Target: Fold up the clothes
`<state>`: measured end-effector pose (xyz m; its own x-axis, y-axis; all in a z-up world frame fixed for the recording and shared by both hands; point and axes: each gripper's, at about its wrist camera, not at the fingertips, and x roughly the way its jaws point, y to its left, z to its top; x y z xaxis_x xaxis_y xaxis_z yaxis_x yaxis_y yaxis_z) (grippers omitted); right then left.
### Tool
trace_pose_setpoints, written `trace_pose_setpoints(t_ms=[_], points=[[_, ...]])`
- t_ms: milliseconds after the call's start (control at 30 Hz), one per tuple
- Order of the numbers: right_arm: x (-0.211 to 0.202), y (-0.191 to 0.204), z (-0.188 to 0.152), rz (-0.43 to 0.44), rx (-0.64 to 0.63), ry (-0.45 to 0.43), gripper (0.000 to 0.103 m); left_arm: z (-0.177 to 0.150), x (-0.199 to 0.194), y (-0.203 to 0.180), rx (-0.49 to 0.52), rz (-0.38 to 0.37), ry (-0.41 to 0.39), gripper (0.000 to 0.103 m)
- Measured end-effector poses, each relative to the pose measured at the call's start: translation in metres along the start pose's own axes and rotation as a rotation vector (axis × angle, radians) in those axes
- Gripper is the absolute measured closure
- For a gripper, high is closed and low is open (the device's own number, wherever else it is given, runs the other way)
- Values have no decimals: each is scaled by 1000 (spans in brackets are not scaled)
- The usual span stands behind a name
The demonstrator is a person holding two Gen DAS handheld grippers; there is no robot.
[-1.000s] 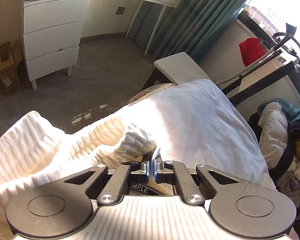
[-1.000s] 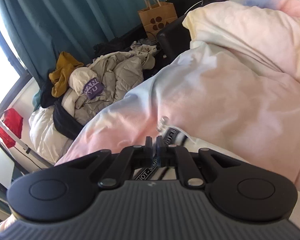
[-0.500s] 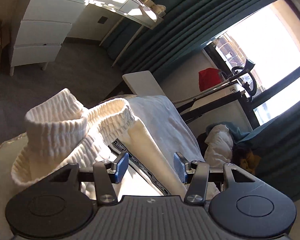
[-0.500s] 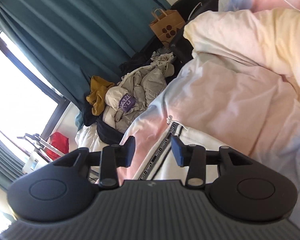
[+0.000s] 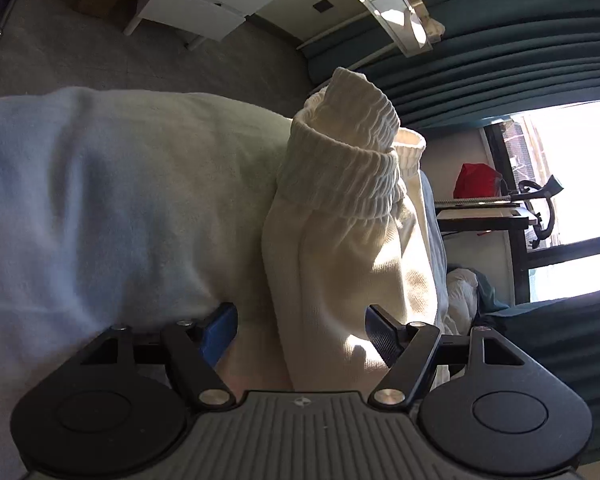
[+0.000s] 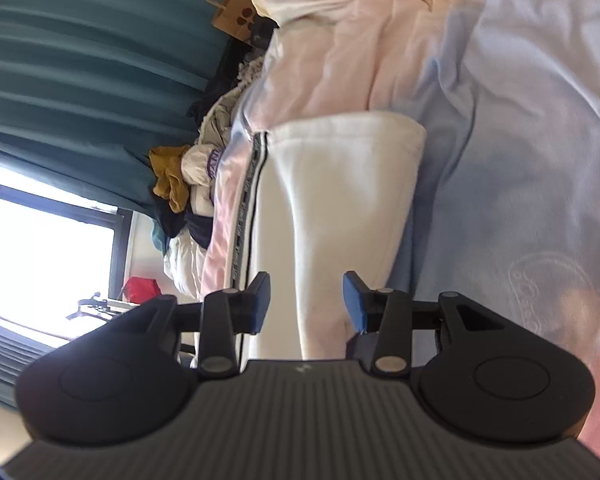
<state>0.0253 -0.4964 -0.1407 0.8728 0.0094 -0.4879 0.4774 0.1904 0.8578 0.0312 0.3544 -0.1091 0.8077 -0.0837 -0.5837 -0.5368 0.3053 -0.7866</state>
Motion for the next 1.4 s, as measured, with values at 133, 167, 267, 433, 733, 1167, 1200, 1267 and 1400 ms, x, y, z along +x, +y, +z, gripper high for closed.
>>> trace_pose_setpoints(t_ms=[133,167,267,433,733,1167,1200,1267,1400], points=[[29,-12,-3,6,24,58,37,1,24,-6,27,-68,-8,31],[36,-14,-4,15,25,56,37,2,30,-7,34,-76,-16,31],[56,-10,-3,33,-24,30,37,5,45,-8,54,-102,-32,40],[76,0,4,49,-164,-48,51,17,65,6,30,-184,-16,68],[63,6,7,92,-145,-142,87,29,48,-9,117,-183,-49,91],[-30,1,-5,132,-82,-102,89,41,-80,-5,176,-109,-54,93],[-38,-3,-7,120,-70,-94,89,41,-90,2,179,-98,-48,93],[-50,-14,-10,80,-38,-71,89,39,-107,16,186,-74,-29,93],[-48,-44,-12,-32,73,-10,89,35,-114,48,238,-34,48,91]])
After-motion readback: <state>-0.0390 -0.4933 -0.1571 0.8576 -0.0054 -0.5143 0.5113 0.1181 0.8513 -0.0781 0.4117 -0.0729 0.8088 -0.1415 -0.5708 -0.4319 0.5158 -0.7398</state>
